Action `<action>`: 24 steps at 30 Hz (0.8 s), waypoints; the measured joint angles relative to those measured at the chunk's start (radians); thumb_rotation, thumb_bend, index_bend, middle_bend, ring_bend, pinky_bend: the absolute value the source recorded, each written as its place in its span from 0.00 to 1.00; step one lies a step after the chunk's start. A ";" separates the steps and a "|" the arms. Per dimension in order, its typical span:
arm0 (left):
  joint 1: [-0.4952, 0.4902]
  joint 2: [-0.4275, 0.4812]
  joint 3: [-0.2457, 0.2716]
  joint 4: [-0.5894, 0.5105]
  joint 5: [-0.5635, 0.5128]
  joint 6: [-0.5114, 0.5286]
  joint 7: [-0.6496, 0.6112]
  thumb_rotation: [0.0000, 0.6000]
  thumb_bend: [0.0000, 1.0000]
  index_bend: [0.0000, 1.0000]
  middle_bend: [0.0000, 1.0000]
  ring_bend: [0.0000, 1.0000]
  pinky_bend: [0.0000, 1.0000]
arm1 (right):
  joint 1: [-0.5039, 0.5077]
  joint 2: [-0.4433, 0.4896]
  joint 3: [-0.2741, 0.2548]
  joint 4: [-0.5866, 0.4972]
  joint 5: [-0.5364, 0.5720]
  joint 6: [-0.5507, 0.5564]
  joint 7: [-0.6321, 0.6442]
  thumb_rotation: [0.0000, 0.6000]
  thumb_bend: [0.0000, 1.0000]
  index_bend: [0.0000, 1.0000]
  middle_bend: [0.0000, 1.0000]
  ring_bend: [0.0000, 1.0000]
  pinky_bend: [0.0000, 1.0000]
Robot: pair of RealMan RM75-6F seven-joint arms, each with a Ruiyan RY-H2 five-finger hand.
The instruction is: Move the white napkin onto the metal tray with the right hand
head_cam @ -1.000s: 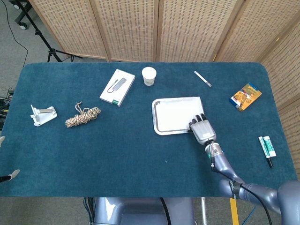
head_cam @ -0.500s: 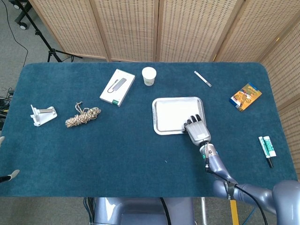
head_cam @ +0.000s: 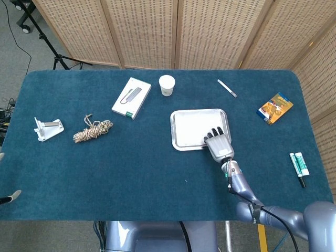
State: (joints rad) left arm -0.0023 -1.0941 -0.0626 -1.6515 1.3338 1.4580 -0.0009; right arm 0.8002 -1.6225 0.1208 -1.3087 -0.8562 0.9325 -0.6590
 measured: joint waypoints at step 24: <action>0.002 -0.002 0.012 0.004 0.022 0.006 0.013 1.00 0.00 0.00 0.00 0.00 0.00 | -0.125 0.266 0.048 -0.299 -0.327 0.198 0.315 1.00 0.00 0.15 0.05 0.00 0.00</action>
State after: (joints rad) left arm -0.0003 -1.0957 -0.0509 -1.6475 1.3558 1.4642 0.0117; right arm 0.6756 -1.3560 0.1685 -1.6078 -1.1837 1.1301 -0.3441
